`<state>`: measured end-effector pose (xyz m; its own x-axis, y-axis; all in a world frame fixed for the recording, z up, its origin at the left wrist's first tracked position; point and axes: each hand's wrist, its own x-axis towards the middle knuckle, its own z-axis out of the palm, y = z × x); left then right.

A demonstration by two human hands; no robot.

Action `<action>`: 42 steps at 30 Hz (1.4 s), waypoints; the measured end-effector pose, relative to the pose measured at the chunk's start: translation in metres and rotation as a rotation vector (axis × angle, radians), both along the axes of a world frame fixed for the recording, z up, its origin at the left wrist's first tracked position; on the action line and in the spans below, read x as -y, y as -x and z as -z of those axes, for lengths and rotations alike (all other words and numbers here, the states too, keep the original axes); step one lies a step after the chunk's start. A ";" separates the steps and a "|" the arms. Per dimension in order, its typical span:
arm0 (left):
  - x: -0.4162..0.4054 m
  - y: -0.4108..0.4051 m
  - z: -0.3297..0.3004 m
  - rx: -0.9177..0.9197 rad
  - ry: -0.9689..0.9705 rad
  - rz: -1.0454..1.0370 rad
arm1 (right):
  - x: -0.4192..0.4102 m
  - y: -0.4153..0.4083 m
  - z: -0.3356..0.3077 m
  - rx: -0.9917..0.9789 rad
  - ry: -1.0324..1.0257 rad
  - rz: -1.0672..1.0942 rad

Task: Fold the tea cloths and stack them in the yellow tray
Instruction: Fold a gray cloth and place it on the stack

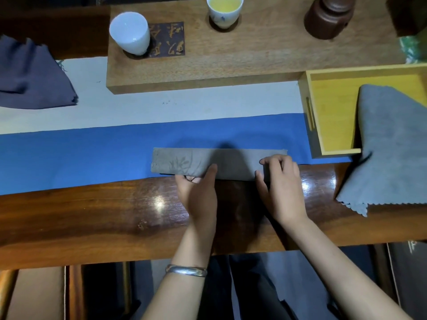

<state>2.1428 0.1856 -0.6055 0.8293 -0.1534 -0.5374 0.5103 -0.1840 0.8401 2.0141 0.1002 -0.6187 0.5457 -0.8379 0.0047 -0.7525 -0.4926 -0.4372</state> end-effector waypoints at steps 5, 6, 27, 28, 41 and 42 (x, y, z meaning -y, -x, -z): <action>-0.002 0.003 0.002 0.342 -0.136 0.166 | 0.000 0.002 0.002 0.014 0.002 -0.016; -0.003 0.004 0.002 0.403 -0.127 0.224 | 0.000 0.002 0.002 0.022 -0.005 -0.010; 0.005 -0.005 0.013 1.123 -0.170 1.093 | 0.042 0.013 -0.027 0.591 -0.890 0.470; 0.003 -0.006 0.013 1.114 -0.155 1.080 | 0.040 0.014 -0.026 0.606 -0.854 0.473; -0.009 0.003 0.011 0.972 -0.142 1.013 | 0.007 0.043 -0.009 0.213 -0.435 0.374; -0.008 0.005 0.010 0.948 -0.174 0.972 | 0.008 0.042 -0.008 0.207 -0.425 0.369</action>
